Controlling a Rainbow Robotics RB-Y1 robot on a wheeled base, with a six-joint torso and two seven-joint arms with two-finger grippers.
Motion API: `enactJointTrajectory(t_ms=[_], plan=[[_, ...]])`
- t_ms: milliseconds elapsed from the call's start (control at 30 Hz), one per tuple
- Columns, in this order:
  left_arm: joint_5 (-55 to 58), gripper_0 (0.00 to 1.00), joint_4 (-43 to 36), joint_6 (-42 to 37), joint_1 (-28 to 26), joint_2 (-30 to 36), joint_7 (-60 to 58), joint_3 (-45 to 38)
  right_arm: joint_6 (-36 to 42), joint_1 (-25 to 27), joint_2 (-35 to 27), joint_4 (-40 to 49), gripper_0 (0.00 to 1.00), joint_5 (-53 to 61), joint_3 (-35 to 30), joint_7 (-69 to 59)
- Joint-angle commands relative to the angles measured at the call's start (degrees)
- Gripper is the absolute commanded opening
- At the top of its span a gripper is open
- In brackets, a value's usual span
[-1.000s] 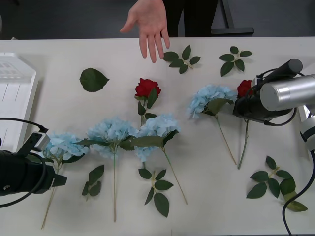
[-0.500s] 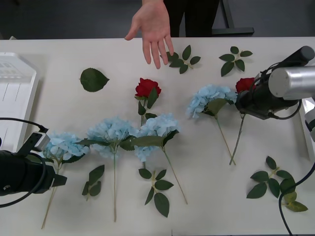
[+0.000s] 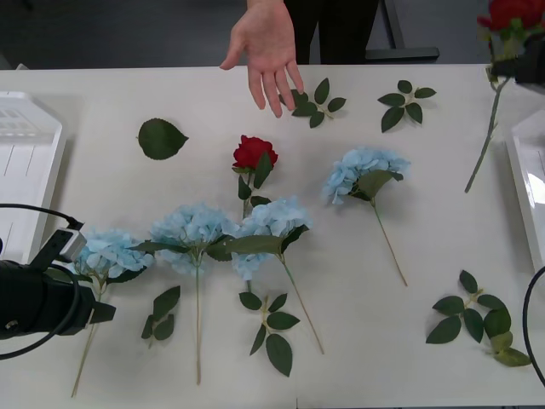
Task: Place the red flowers into the right box and the blue flowers into the left box. If a person shows an open palm, hand one flower to the person first, then continue sorting.
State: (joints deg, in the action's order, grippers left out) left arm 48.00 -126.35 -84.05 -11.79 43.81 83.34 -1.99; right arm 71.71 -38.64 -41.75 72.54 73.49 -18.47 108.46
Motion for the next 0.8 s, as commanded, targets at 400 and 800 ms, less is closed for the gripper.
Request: enactJointTrajectory(t_ms=[400, 800], plan=[[-0.45, 1.00, -0.39, 0.55, 1.41, 1.98, 3.76, 0.32, -37.08, -18.84, 5.89, 2.26, 0.00, 23.28, 17.85, 33.66], [-0.45, 1.00, -0.39, 0.55, 1.41, 1.98, 3.76, 0.32, -49.21, -22.09, 8.62, 2.26, 0.00, 31.63, 24.45, 41.57]])
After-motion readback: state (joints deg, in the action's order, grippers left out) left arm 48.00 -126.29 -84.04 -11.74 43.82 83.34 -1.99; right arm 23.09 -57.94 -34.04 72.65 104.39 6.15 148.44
